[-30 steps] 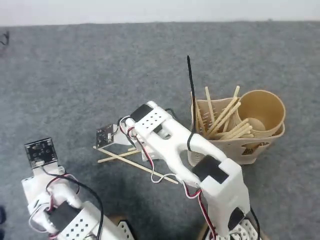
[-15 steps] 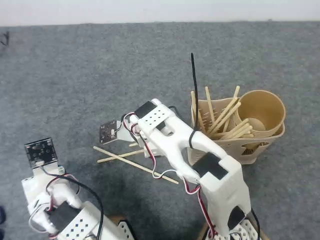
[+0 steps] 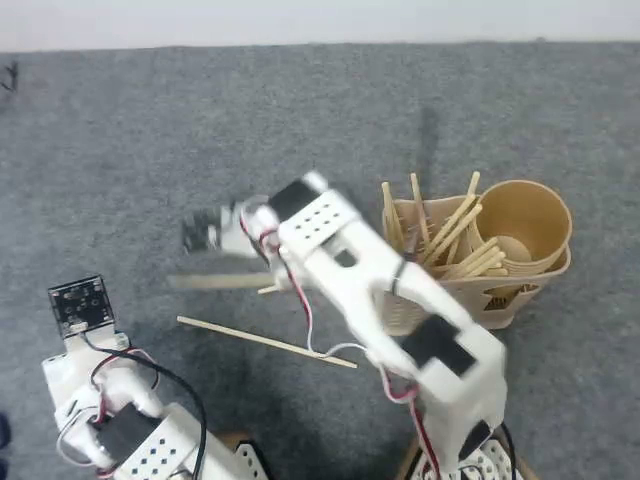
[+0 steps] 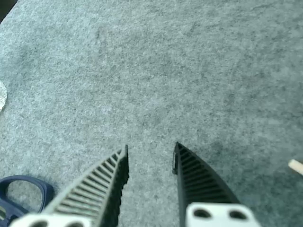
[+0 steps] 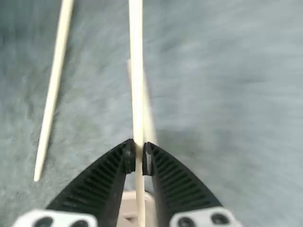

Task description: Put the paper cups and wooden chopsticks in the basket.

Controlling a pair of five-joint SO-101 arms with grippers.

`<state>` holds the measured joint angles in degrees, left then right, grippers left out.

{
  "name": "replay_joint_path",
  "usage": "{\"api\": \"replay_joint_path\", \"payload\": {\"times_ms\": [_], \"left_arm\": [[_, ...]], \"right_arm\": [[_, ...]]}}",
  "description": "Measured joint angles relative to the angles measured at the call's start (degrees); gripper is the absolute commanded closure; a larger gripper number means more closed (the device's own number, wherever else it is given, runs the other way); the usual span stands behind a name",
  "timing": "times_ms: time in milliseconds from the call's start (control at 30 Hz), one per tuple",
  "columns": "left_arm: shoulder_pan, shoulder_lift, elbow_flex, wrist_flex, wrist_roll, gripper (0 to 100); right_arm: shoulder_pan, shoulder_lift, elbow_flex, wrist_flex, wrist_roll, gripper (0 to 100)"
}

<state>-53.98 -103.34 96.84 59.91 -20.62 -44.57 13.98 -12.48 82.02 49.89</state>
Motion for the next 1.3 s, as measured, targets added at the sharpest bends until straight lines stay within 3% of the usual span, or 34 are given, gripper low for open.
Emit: {"api": "replay_joint_path", "payload": {"times_ms": [333,600,800,1067,1300], "left_arm": [[0.0,0.0,0.0,0.0,0.0,86],[0.0,0.0,0.0,0.0,0.0,86],[0.0,0.0,0.0,0.0,0.0,86],[0.0,0.0,0.0,0.0,0.0,86],[0.0,0.0,0.0,0.0,0.0,86]], "right_arm": [[0.09,-21.19,-10.64,-1.14,-18.73,99.1],[11.52,-38.51,-9.32,-4.31,-42.02,99.1],[16.35,-53.54,6.59,-6.07,-43.78,99.1],[17.14,-75.08,37.45,-19.96,-43.87,99.1],[22.24,-76.22,43.16,-22.68,-42.46,98.8]]}}
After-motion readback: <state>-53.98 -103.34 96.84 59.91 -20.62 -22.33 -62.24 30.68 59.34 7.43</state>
